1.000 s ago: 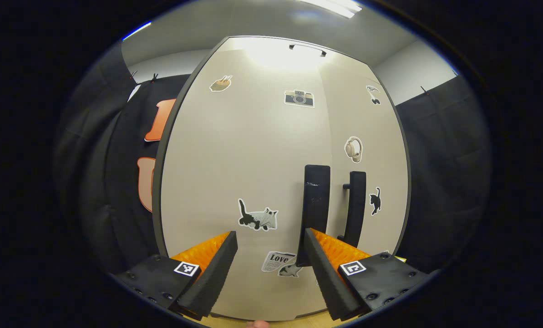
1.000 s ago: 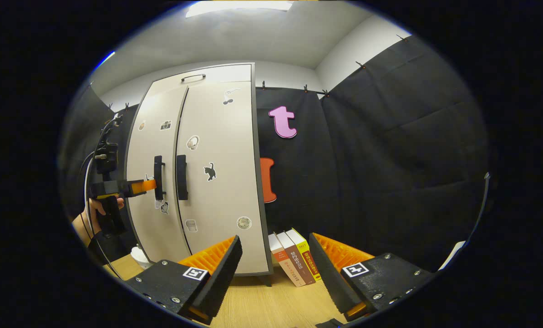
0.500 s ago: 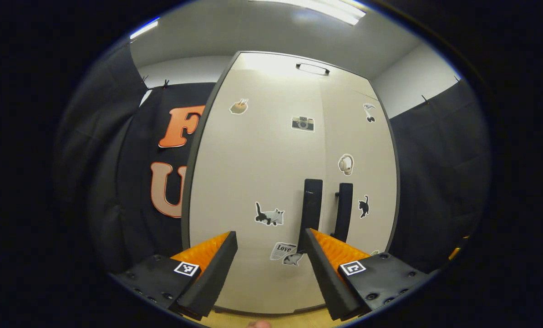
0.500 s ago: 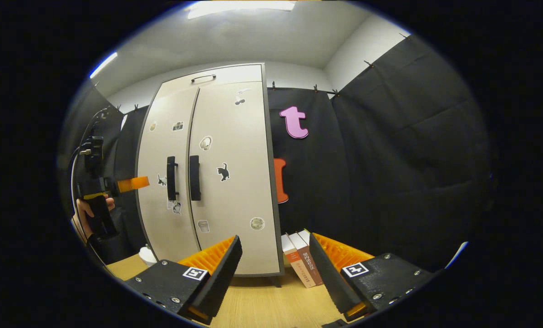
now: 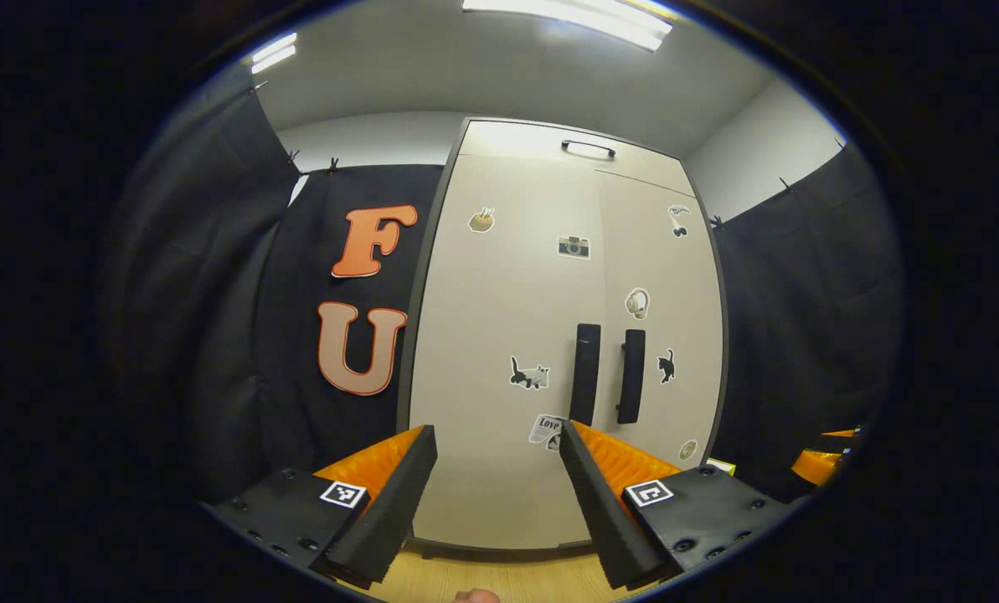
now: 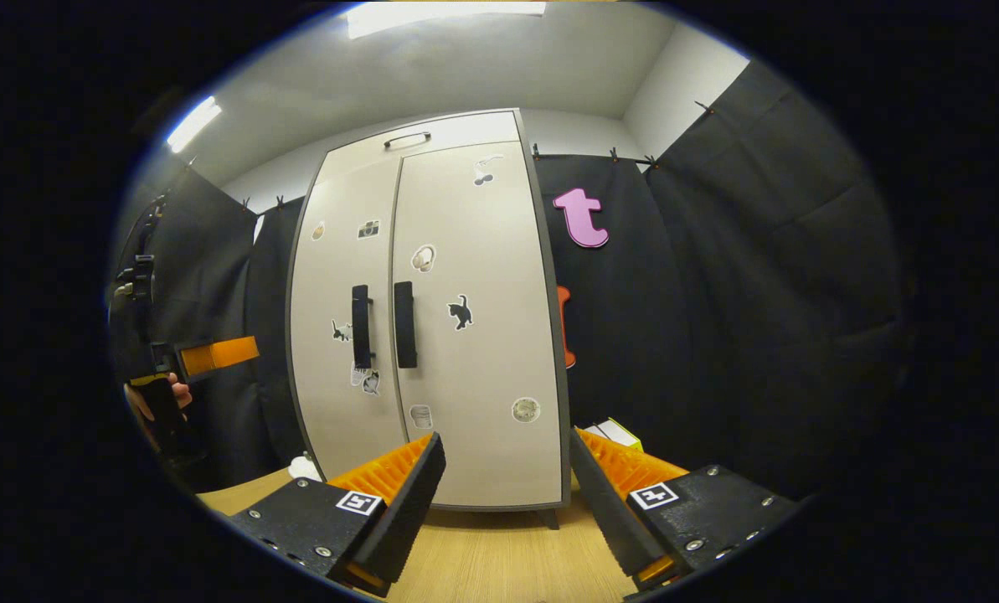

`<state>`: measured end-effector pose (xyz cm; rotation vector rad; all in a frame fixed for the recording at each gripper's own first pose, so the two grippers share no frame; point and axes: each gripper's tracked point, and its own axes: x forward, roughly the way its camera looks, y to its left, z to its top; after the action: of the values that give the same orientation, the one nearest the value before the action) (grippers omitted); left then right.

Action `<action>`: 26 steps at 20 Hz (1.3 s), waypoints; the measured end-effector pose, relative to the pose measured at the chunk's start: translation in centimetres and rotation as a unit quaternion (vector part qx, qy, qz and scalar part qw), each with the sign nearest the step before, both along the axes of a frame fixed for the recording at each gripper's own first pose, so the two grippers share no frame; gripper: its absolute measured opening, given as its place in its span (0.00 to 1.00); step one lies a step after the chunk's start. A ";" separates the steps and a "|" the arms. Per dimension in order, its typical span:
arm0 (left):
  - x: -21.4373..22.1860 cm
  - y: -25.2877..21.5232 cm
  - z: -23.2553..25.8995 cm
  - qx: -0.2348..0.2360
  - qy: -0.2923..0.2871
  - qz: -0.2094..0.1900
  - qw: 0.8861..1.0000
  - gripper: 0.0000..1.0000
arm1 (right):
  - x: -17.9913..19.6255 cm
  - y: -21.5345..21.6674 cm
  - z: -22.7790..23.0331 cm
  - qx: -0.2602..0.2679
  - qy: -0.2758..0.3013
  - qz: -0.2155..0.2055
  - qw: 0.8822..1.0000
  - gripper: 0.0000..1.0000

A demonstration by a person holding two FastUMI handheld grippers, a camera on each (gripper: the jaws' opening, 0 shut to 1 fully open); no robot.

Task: Grab one shoe with the right hand and put it into the shoe cabinet, grab the other shoe with the left hand and put it into the shoe cabinet; then close the right door with the right hand and the left door with the left hand.

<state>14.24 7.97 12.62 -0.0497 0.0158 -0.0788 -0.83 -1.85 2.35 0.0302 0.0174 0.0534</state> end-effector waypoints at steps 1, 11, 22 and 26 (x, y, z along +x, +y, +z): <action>-0.4 0.2 -0.4 0.003 0.004 0.004 1.000 0.96 | 0.0 0.2 0.0 0.001 0.000 0.003 1.000 0.92; -2.2 0.4 -2.9 0.005 0.037 0.022 0.999 0.96 | 0.2 0.4 1.2 0.008 -0.014 0.008 1.000 0.92; -2.7 -0.8 -3.3 -0.004 0.041 0.015 0.999 0.96 | 0.0 0.4 1.1 0.008 -0.015 0.004 1.000 0.92; -2.7 -0.3 -3.2 0.003 0.037 0.021 0.999 0.96 | 0.1 0.5 1.1 0.008 -0.016 0.004 1.000 0.92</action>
<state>11.54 7.70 9.42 -0.0471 0.0887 -0.0339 -0.75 -1.32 3.40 0.0450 -0.0152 0.0619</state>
